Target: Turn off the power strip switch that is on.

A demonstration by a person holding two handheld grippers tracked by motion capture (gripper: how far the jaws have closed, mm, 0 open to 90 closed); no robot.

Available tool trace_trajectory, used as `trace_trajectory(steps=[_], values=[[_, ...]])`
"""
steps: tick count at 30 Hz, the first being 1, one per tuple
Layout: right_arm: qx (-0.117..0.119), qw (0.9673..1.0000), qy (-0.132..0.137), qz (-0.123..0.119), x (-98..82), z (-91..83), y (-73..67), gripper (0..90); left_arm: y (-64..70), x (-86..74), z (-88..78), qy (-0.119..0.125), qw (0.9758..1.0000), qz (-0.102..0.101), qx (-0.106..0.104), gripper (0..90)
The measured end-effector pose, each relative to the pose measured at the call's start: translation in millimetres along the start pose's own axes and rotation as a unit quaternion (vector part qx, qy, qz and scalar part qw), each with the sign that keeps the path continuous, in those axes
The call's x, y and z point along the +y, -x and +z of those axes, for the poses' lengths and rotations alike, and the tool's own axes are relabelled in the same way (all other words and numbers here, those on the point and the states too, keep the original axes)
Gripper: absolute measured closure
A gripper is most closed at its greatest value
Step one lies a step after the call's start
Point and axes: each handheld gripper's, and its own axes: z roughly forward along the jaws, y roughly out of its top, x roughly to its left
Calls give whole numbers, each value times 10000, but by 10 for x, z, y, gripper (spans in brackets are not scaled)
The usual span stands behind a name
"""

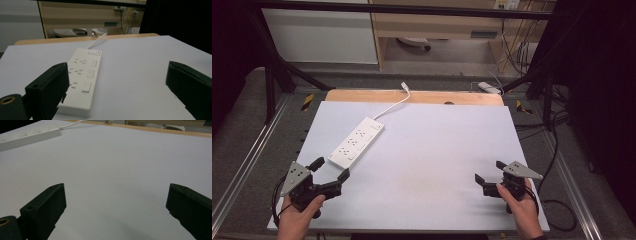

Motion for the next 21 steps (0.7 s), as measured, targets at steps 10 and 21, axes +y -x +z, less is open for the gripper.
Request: trace_trajectory(steps=[10, 21], values=[[72, 9999, 28, 64, 5, 0, 15, 35, 23, 143, 70, -45, 10000, 57, 9, 54], [71, 9999, 78, 43, 18, -12, -14, 33, -3, 333, 130, 27, 9999, 67, 81, 53]])
